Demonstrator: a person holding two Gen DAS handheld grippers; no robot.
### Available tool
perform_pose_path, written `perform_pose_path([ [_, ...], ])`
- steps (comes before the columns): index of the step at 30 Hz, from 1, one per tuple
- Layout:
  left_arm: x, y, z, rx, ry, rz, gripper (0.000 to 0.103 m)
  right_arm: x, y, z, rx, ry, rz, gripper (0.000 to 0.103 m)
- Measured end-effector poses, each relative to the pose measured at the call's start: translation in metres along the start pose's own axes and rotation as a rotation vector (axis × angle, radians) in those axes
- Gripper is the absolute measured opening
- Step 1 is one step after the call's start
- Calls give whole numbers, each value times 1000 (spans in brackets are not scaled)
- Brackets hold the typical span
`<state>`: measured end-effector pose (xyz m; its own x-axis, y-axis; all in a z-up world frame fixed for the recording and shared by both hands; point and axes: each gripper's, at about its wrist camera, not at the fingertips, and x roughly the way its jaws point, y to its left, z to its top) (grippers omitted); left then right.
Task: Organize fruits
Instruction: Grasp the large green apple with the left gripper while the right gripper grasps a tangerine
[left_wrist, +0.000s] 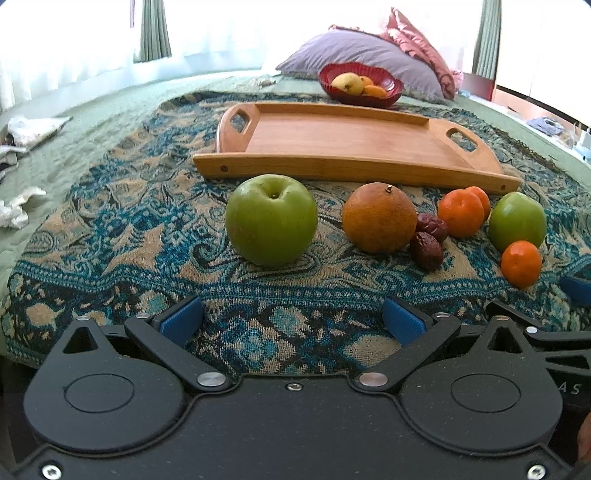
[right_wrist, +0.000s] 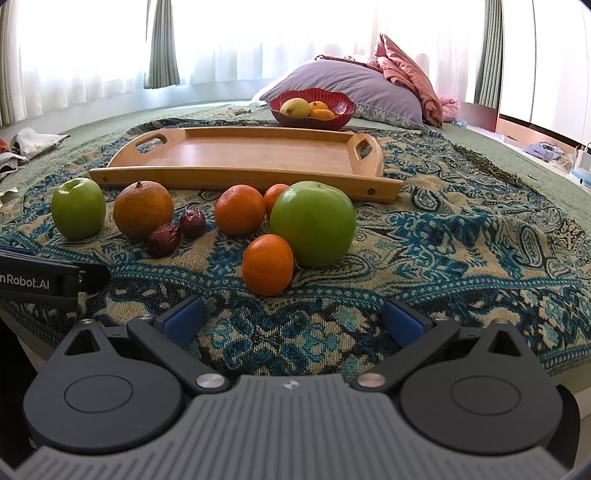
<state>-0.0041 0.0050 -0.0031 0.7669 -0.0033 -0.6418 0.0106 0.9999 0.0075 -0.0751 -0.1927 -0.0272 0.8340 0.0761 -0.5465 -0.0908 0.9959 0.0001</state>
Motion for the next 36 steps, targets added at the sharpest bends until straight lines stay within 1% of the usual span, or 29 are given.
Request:
perform_pose_path([
  [2,2,-2,-3,7,-21,7,103,1,1,0,-6,-5,-8,103],
  [4,1,-1,-1,0,-24,6,103,0,3,-1,-3,-10,-20,103],
  [7,-1,4,4,-26,-17,-22,102,-4,9,1,-25,-26,-42,103],
  [8,-2,8,7,-41,-24,-34,100,-6,9,2,-20,-34,-44,103],
  [9,-7,10,7,-55,-37,-36,95,-9,9,2,-11,-46,-42,103],
  [11,-12,18,9,-101,-81,-35,90,-15,9,3,2,-82,-24,102],
  [14,-14,27,16,-128,-133,-36,88,-19,12,4,-2,-130,-22,98],
  [19,-12,27,22,-74,-179,-46,86,-20,16,6,9,-164,-27,81],
  [20,-9,27,23,-69,-183,-50,86,-19,17,7,13,-164,-27,79],
  [22,-7,23,20,-59,-185,-43,85,-16,17,8,19,-162,-31,70],
  [23,-5,22,20,-55,-187,-38,83,-16,17,7,22,-162,-33,68],
  [25,-2,20,19,-44,-194,-32,82,-15,18,6,31,-169,-39,59],
  [28,4,20,18,-33,-190,-32,81,-14,18,6,40,-182,-56,48],
  [32,12,23,18,-45,-171,-38,75,-9,22,5,27,-164,-70,43],
  [36,16,25,19,-53,-172,-36,73,-8,22,3,32,-159,-64,42],
])
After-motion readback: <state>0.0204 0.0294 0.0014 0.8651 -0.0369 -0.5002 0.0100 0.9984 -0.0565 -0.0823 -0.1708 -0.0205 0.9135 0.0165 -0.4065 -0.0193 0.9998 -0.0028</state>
